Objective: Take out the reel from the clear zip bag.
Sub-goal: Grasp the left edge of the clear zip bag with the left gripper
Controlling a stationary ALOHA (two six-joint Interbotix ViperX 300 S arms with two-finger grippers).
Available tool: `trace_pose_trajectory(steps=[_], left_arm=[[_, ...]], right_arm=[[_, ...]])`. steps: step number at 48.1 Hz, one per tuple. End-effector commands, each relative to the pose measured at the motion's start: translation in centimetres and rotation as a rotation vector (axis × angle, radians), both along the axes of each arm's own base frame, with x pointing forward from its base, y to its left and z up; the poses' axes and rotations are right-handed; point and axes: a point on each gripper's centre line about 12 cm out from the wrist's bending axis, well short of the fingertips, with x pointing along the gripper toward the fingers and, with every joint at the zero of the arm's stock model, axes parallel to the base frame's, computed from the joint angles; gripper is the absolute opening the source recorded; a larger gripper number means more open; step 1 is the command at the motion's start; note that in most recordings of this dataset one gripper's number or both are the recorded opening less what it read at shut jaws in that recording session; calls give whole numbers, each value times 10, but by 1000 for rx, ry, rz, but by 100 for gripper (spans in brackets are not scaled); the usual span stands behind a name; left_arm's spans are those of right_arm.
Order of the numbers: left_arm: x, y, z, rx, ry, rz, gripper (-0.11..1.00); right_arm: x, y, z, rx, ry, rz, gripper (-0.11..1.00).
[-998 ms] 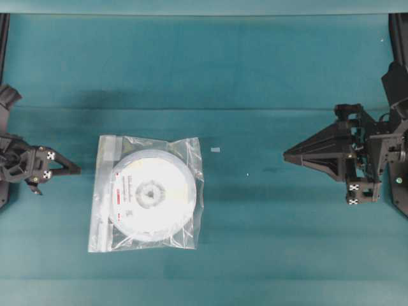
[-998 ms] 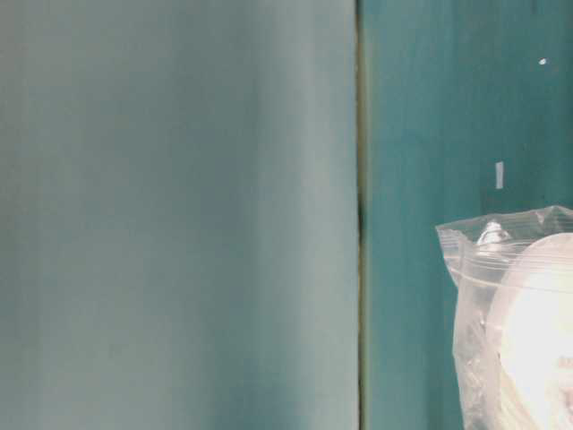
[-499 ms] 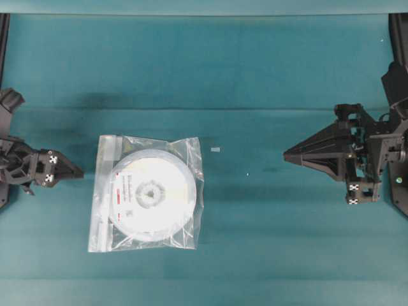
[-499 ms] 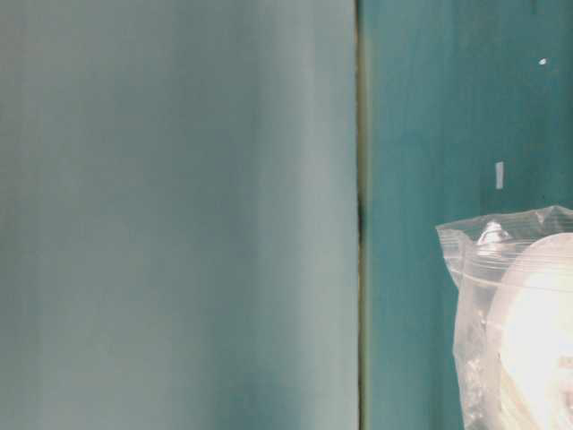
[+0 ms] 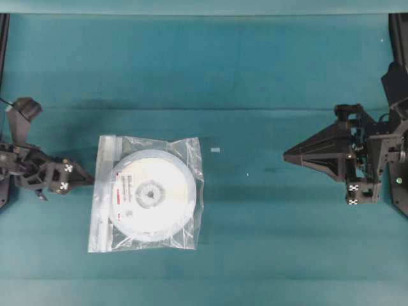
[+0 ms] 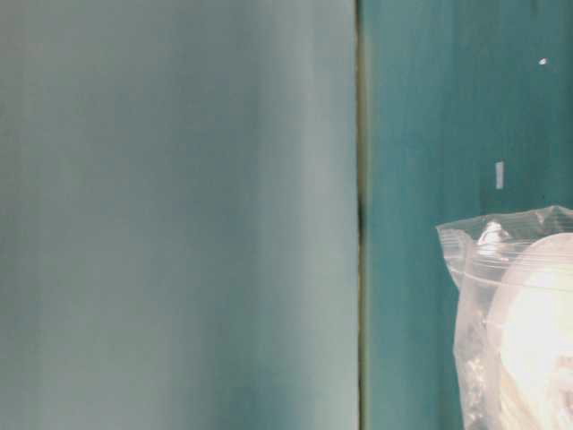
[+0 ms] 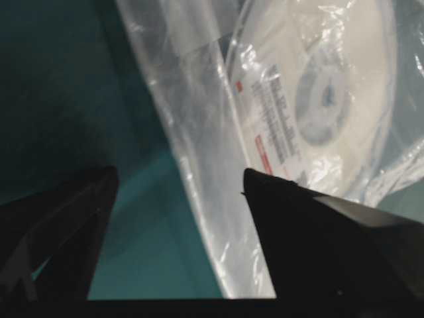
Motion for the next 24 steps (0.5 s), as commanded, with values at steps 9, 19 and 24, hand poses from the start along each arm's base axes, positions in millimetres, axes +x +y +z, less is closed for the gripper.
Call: trace_pose_trajectory(steps=[9,19,24], left_arm=[[26,-1,0,38,-26,-38,82],[30,0,-3,38,-15,-38,80],[30,0,-2,38,-15,-38,75]], right_arm=[[3,1,6,8,-18,2,0],[2,0,5,8,-17,0,0],[2,0,5,8,-15,0,0]])
